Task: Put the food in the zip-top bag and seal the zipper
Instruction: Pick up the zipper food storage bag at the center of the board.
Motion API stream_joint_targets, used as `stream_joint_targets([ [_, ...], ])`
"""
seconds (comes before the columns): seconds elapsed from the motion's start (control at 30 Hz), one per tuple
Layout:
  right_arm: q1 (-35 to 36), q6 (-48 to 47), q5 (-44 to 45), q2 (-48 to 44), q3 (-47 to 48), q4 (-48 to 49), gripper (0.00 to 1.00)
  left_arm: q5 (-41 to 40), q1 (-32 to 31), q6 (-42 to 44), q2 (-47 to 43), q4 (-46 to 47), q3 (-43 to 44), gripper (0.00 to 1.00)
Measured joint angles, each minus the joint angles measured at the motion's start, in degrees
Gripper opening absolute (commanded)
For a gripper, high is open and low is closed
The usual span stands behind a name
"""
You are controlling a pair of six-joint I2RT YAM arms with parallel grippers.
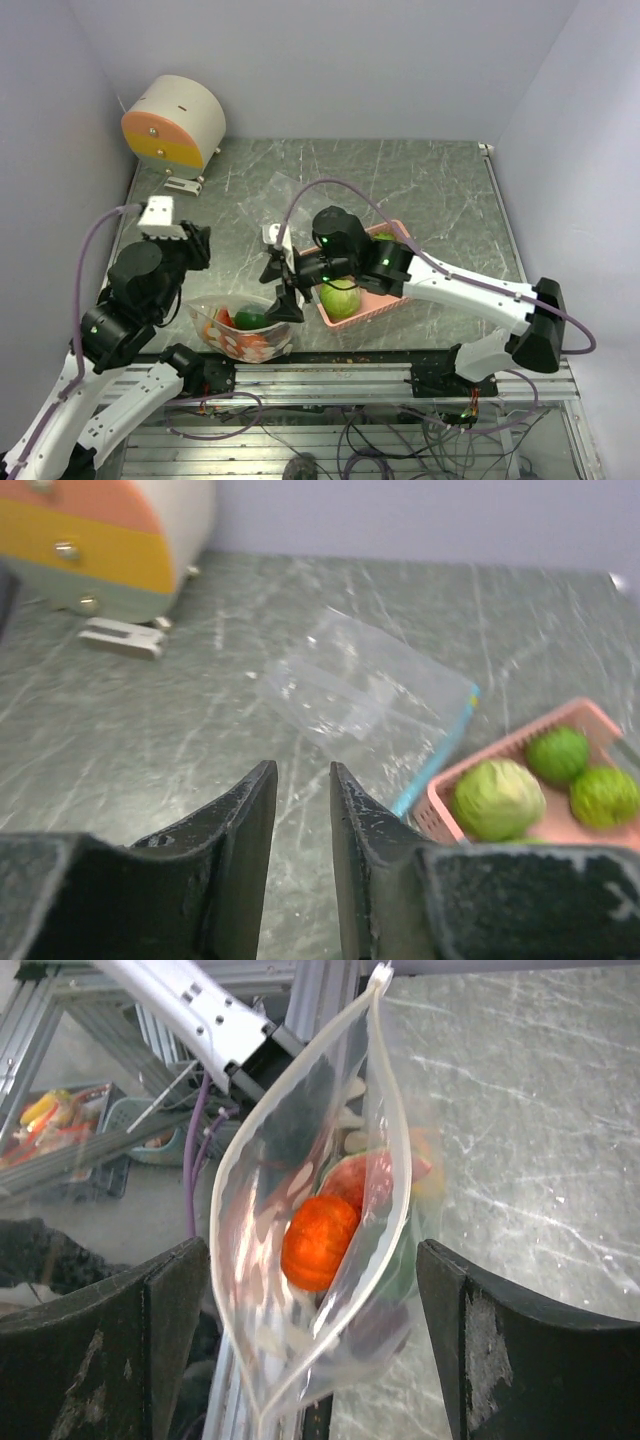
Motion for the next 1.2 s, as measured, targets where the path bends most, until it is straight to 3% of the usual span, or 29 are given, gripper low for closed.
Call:
stream_joint_targets([
  [0.17, 1.81, 1.81, 2.56, 6.71, 7.85, 0.20, 0.84, -15.26, 0.00, -5.42, -4.94, -2.95, 2.62, 0.45],
  [0.4, 4.35, 4.92, 4.83, 15.30, 16.48, 1.42, 0.84, -25.99, 0.00, -8.44, -10.47, -6.84, 7.37, 0.53],
  [0.7, 9.07, 6.71, 9.57, 27.30, 26.58, -1.05, 0.83, -29.92, 0.00, -8.57, -13.84, -11.32, 8.96, 0.64],
  [0.87, 9.64, 7.67, 11.93, 29.79, 28.30, -2.19, 0.75, -29.81, 0.00, -8.39, -13.84, -12.98, 8.96, 0.65],
  [0.93, 9.55, 7.80, 12.55, 30.08, 28.30, -2.32, 0.65, -29.75, 0.00, -8.33, -13.86, -13.33, 8.96, 0.65],
  [1.1, 9.35, 7.69, 14.19, 30.71, 28.30, -2.45, 0.01, -28.70, 0.00, -7.52, -14.36, -13.73, 8.96, 0.63],
  [1.2, 9.35, 7.32, 15.19, 30.69, 28.04, -2.67, 0.00, -27.39, 0.00, -6.75, -15.02, -13.70, 8.96, 0.63],
])
